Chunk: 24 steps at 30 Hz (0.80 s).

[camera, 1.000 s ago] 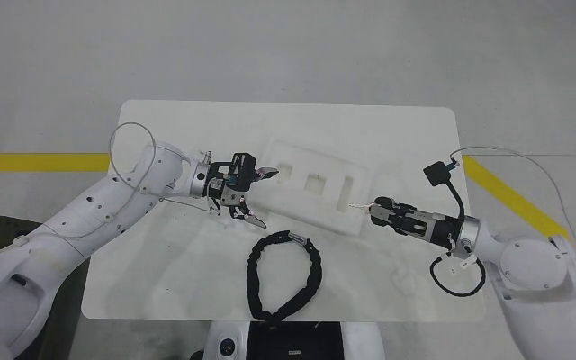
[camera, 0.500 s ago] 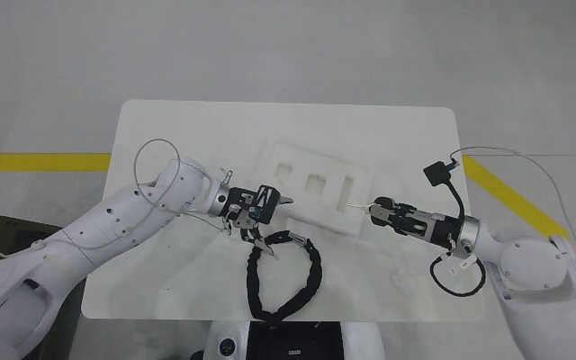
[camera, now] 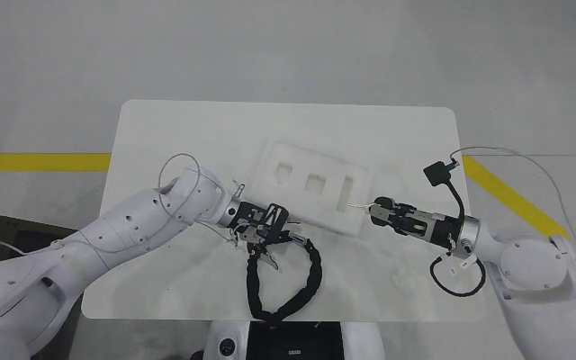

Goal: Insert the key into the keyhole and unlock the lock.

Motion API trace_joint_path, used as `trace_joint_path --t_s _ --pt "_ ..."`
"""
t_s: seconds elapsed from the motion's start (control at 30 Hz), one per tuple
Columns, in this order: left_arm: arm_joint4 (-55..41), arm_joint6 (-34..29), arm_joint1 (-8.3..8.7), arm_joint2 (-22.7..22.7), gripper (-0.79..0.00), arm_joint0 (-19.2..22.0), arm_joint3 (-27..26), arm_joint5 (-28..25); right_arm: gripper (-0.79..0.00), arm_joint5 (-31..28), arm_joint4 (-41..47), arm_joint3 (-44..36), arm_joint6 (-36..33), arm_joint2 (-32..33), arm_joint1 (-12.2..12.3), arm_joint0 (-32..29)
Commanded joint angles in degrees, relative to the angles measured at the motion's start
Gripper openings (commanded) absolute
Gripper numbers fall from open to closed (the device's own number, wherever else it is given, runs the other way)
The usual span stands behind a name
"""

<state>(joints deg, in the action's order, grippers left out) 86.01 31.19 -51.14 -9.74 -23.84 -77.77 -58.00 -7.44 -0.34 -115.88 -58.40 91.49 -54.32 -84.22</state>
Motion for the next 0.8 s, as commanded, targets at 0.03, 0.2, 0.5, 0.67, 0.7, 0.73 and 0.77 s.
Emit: trace_joint_path --t_s 0.03,0.2,0.5,0.67,0.7,0.73,0.77 --pt "2.23 1.63 -0.44 0.0 -0.157 -0.27 0.95 0.0 -0.785 0.0 0.0 0.0 0.0 0.0 0.0 0.0" --pt "5.44 4.12 -1.32 -0.02 -0.135 -0.65 2.56 0.0 -0.785 0.0 0.0 0.0 0.0 0.0 0.0 0.0" --pt "7.38 6.05 -3.27 -1.13 -0.24 -0.91 5.48 1.23 -0.785 0.0 0.0 0.0 0.0 0.0 0.0 0.0" --pt "8.38 6.38 -4.43 -1.34 -0.329 -1.37 6.81 1.51 -0.785 0.0 0.0 0.0 0.0 0.0 0.0 0.0" --pt "8.56 6.38 -4.65 -1.39 -0.336 -1.45 7.1 1.56 -0.785 0.0 0.0 0.0 0.0 0.0 0.0 0.0" --pt "8.9 6.12 -4.88 -1.43 -0.342 -1.47 7.41 1.62 -0.785 0.0 0.0 0.0 0.0 0.0 0.0 0.0" --pt "9.05 6.08 -5.11 -1.49 -0.342 -1.54 7.63 1.69 -0.785 0.0 0.0 0.0 0.0 0.0 0.0 0.0"
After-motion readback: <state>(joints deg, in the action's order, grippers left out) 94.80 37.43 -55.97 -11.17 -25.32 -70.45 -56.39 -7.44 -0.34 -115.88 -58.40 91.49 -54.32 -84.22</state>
